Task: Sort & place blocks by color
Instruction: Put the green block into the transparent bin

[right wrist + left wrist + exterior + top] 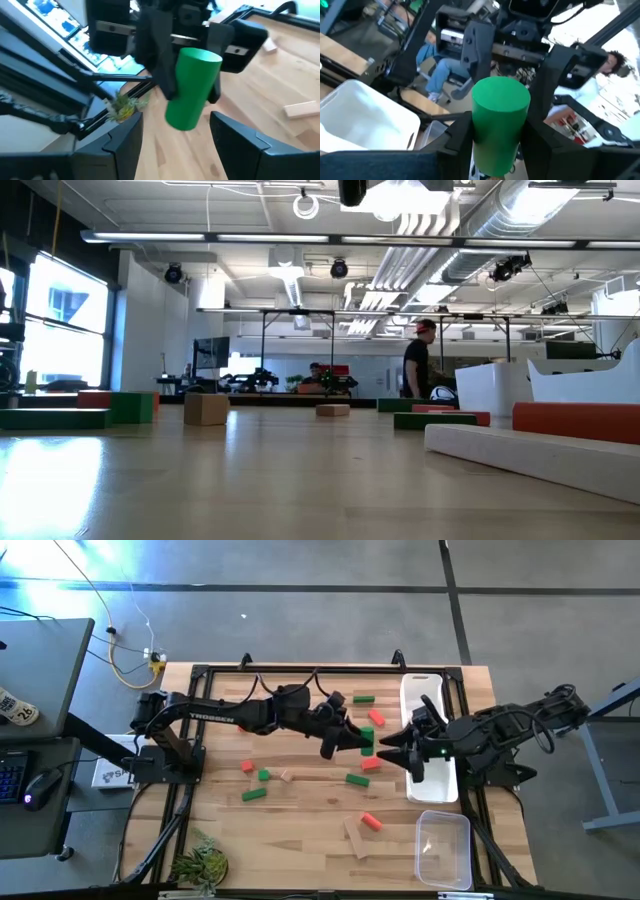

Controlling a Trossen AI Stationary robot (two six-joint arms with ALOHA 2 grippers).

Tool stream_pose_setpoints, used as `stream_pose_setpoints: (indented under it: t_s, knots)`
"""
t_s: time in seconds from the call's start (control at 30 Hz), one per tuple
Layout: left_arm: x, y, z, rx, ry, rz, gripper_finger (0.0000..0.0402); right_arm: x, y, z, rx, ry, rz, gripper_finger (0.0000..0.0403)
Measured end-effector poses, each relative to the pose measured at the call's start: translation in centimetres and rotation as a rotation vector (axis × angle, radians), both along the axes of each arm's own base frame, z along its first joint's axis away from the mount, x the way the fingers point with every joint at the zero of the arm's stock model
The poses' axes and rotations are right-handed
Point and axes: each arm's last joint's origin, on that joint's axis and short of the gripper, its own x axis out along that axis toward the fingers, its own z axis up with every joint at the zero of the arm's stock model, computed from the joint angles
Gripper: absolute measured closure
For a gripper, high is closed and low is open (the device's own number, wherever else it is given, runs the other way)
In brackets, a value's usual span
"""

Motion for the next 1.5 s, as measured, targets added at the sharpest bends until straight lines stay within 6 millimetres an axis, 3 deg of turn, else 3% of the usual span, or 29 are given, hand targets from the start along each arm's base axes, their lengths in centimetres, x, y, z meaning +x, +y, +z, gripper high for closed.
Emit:
stream_pose_setpoints:
  t_s: [0.77, 0.9, 1.07, 1.5]
  knots:
    - [0.0, -0.2, 0.3, 0.013, -0.036, 0.027, 0.0293, 4.2, -0.6, -1.9, -0.035, 0.043, -0.089, 0.0188]
    - [0.0, -0.2, 0.3, 0.014, -0.035, 0.027, 0.0293, 4.4, -0.6, -2.0, -0.033, 0.039, -0.088, 0.0219]
    - [0.0, -0.1, 0.3, 0.039, -0.032, 0.028, 0.0292, 4.5, -0.5, -1.9, -0.017, 0.026, -0.093, 0.0290]
    - [0.0, 0.4, 0.2, 0.056, -0.028, 0.033, 0.0281, 4.4, -0.6, -2.0, 0.007, 0.040, -0.114, 0.0295]
